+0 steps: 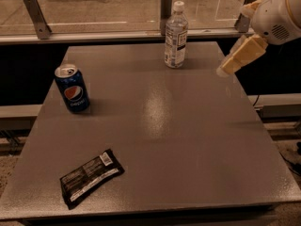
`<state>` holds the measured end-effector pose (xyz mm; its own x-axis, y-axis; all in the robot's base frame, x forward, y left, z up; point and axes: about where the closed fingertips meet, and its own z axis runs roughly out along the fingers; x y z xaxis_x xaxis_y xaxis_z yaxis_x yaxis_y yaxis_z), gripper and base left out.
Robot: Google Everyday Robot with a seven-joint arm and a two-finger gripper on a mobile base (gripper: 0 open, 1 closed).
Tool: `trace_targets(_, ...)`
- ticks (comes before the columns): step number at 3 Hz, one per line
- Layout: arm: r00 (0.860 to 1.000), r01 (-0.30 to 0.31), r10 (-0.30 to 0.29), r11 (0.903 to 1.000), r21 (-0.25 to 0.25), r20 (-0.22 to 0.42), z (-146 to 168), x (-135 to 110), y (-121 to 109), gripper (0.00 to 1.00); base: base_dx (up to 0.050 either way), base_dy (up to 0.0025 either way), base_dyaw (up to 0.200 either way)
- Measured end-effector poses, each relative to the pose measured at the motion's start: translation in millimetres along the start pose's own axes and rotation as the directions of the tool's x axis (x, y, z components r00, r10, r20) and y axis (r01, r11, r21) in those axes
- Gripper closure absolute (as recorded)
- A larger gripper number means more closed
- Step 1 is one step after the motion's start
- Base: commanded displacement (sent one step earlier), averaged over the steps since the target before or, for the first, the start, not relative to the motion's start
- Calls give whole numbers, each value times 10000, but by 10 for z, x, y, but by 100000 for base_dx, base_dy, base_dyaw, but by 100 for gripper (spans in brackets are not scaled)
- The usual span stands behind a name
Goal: Move blue plastic bottle near pepsi can
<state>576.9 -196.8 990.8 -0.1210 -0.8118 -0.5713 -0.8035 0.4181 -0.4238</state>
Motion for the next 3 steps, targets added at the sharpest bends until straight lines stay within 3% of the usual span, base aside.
trace_targets(1, 9956, -253, 235, 9995, 196, 904, 70, -75, -25, 0, 0, 0, 0)
trace_targets(2, 9732, -688, 565, 9965, 476, 2231, 210, -222, -167, 0, 0, 0, 0)
trace_targets(3, 9525, -1027, 791, 9926, 654, 2940, 312, -338, -306, 0, 0, 0, 0)
